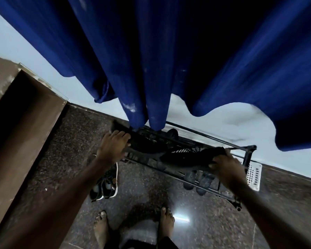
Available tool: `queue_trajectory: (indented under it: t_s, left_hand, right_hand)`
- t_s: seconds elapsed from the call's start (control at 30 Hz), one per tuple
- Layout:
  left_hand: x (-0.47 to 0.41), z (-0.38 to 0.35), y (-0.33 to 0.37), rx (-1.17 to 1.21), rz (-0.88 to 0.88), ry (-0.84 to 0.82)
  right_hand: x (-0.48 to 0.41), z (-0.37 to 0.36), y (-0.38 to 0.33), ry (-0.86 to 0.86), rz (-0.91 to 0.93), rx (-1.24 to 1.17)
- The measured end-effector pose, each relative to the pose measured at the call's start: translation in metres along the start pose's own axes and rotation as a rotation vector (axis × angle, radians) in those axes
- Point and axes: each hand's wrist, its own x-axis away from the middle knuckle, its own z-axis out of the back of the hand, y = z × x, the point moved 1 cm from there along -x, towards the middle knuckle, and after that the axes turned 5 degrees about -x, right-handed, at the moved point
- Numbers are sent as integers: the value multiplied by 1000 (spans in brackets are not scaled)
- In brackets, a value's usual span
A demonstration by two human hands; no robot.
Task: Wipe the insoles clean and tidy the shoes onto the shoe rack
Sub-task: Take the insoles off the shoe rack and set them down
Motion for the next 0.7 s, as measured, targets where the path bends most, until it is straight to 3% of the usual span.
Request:
queue_trajectory:
  t_s: [0.1,0.2,0.43,0.7]
  left_hand:
    - [28,6,28,131,143,73]
    - [36,6,63,219,273,82]
    - [50,-46,131,217,139,-117]
    - [98,-75,145,171,10,-281]
  right_hand:
    - [43,-11,-8,65,-301,-278]
    - [65,-35,-40,23,-355,-350]
    - [66,-78,-105,-73,-431,-411]
    - [79,-90,-92,-280,-97,-253]
